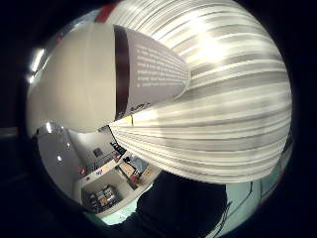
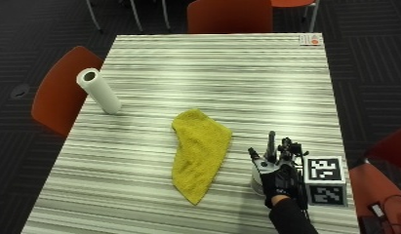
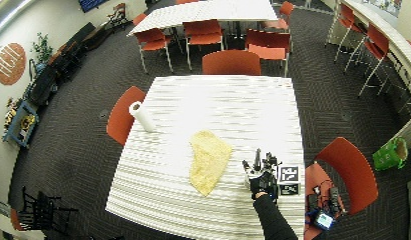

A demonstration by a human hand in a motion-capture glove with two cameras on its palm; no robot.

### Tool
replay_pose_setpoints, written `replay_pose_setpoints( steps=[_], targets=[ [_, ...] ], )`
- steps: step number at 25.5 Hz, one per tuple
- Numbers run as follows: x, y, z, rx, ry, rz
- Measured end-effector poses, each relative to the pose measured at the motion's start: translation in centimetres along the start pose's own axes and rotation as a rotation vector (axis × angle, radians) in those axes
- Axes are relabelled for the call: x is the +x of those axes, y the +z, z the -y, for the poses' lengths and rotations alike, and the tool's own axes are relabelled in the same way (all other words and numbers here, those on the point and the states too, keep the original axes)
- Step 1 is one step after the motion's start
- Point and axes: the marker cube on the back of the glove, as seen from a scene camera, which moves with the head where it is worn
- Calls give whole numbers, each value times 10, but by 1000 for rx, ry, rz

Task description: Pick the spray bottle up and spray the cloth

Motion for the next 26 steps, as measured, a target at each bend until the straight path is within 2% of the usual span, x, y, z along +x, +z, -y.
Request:
replay_pose_setpoints(
  steps=[26],
  targets=[
    [-3,14,13,-49,-97,129]
  ],
)
